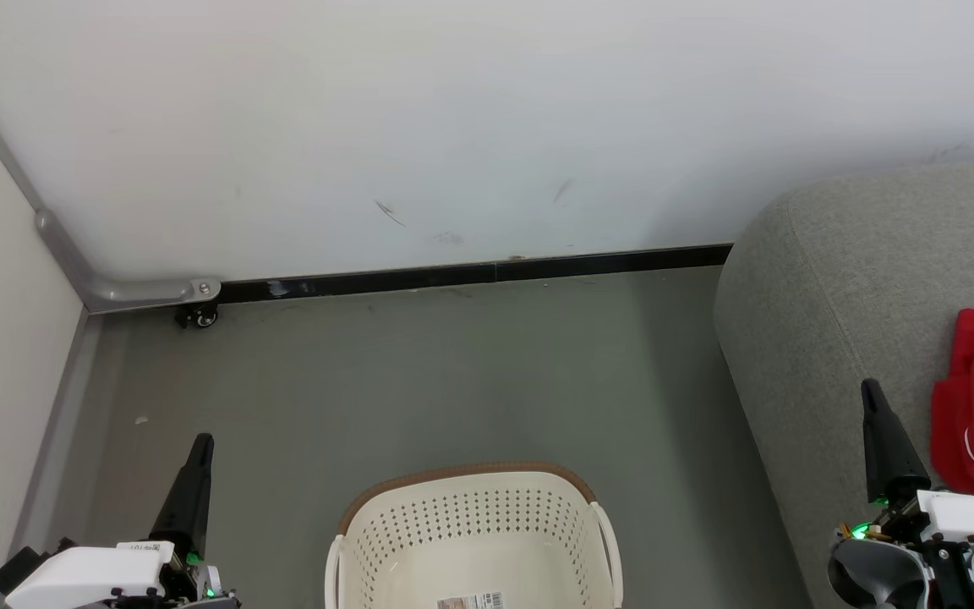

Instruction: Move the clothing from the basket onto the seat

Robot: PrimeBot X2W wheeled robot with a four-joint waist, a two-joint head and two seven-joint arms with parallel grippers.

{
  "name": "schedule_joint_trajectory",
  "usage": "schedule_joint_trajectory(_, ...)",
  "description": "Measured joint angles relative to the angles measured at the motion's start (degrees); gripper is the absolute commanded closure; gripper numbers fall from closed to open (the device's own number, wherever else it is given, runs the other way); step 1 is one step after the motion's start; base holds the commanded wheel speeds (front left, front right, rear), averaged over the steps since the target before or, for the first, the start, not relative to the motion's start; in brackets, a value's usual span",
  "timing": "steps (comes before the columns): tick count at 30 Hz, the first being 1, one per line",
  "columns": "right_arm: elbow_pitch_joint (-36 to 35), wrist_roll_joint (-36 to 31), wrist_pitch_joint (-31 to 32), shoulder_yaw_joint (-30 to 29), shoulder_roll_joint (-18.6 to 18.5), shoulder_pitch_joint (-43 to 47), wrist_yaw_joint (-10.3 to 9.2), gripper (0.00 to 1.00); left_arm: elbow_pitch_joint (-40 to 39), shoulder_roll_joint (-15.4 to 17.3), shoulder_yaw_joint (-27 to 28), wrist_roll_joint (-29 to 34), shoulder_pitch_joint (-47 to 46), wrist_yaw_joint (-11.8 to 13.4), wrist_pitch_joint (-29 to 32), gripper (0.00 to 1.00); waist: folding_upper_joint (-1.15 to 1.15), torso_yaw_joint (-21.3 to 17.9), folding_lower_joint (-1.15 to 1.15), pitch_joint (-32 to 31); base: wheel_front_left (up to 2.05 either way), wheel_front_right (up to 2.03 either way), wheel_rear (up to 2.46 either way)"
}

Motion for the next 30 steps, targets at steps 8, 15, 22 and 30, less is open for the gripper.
schedule_joint_trajectory(8, 0.01, 0.0, 0.01, -0.04, 0.0, -0.01, 0.0, 1.0, -0.04, -0.01, -0.01, 0.0, 0.0, 0.0, -0.01, 1.0, 0.0, 0.0, 0.0, 0.0, 0.0, 0.0, 0.0)
schedule_joint_trajectory(15, 0.02, 0.0, 0.08, -0.07, 0.0, -0.01, 0.0, 1.0, -0.14, -0.01, -0.02, 0.0, 0.0, 0.0, -0.01, 1.0, 0.0, 0.0, 0.0, 0.0, 0.0, 0.0, 0.0)
schedule_joint_trajectory(22, 0.02, 0.0, 0.09, -0.09, 0.0, -0.01, -0.01, 1.0, -0.16, -0.01, -0.04, 0.0, 0.0, 0.0, -0.01, 1.0, 0.0, 0.0, 0.0, 0.0, 0.0, 0.0, 0.0)
schedule_joint_trajectory(30, 0.02, -0.01, 0.09, -0.11, 0.0, -0.01, 0.0, 1.0, -0.18, -0.01, -0.08, 0.0, 0.0, 0.0, -0.01, 1.0, 0.0, 0.0, -0.01, 0.01, 0.0, 0.0, 0.0)
